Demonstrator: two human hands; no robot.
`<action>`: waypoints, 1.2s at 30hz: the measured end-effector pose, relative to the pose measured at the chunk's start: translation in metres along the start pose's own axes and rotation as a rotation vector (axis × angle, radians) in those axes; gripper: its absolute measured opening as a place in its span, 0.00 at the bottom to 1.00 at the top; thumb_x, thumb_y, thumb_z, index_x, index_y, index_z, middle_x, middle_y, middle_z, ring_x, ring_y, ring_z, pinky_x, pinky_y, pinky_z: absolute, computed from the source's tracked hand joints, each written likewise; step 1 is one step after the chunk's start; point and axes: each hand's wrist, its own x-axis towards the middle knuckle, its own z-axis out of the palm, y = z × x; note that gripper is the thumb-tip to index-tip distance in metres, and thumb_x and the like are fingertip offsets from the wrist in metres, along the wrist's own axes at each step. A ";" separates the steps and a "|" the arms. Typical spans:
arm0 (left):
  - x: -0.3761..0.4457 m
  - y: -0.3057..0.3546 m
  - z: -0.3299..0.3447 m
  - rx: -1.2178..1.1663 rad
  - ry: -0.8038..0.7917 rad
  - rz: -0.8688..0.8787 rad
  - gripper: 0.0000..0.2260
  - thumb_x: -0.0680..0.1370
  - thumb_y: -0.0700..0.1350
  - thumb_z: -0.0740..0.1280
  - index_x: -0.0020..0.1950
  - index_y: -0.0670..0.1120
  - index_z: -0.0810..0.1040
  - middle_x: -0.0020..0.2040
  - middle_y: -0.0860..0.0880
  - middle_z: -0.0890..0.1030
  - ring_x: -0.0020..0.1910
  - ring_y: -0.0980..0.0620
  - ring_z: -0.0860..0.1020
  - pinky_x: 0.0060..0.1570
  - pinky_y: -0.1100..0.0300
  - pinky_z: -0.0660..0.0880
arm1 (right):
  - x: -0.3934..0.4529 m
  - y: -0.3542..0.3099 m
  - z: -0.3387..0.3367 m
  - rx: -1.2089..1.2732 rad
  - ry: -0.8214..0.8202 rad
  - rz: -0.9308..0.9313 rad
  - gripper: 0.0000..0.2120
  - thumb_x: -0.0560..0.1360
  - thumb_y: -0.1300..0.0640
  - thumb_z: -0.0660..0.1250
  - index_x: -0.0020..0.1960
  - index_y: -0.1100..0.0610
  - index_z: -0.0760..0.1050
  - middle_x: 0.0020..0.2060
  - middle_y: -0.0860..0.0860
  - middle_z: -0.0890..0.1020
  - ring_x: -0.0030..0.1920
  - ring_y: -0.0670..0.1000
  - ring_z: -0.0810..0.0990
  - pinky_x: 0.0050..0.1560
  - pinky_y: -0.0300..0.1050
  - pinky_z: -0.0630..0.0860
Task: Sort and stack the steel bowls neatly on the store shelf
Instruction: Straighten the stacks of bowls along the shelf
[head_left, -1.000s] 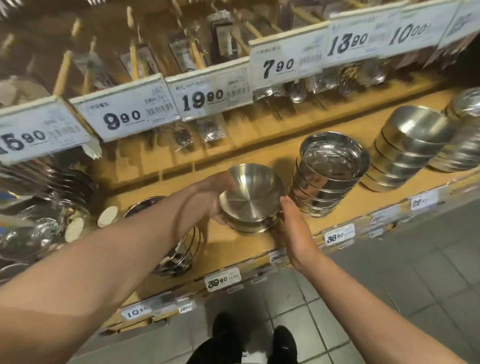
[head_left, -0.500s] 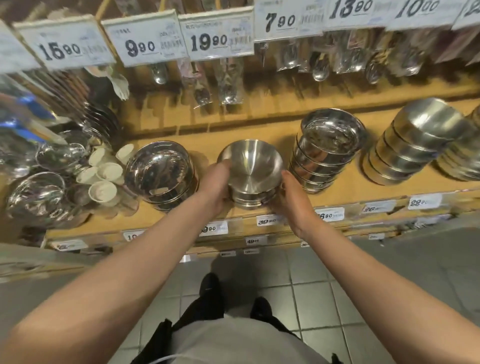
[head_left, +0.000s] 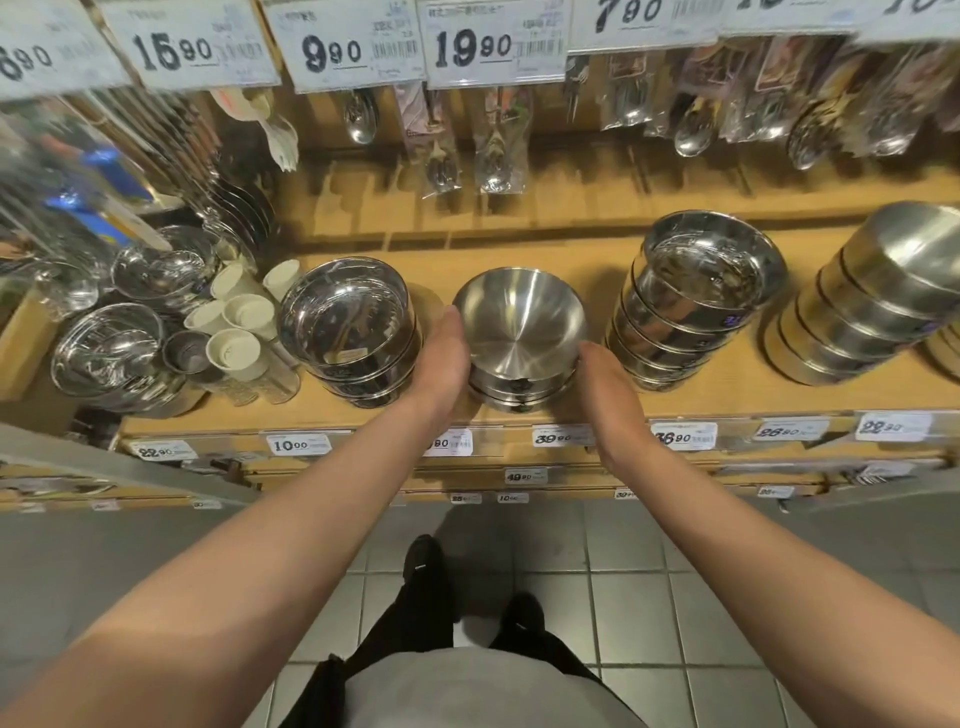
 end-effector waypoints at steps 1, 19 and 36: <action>0.001 0.001 0.001 0.005 0.010 -0.015 0.27 0.81 0.63 0.48 0.71 0.53 0.73 0.64 0.51 0.79 0.63 0.53 0.76 0.68 0.49 0.69 | 0.001 -0.003 0.000 -0.018 0.002 -0.004 0.17 0.77 0.45 0.56 0.56 0.46 0.80 0.51 0.42 0.83 0.58 0.48 0.79 0.57 0.50 0.76; 0.009 0.011 0.006 0.123 0.120 -0.031 0.26 0.84 0.57 0.47 0.74 0.45 0.70 0.72 0.42 0.73 0.71 0.42 0.71 0.72 0.44 0.66 | 0.000 -0.019 0.000 -0.029 0.016 0.073 0.19 0.72 0.42 0.60 0.45 0.53 0.82 0.45 0.50 0.85 0.53 0.54 0.82 0.63 0.63 0.77; -0.002 0.012 0.008 0.499 0.313 0.241 0.16 0.84 0.44 0.55 0.67 0.40 0.75 0.62 0.35 0.76 0.63 0.37 0.73 0.64 0.50 0.68 | -0.006 -0.030 -0.004 -0.296 0.033 -0.156 0.13 0.78 0.54 0.61 0.57 0.46 0.81 0.44 0.57 0.84 0.32 0.40 0.75 0.31 0.35 0.71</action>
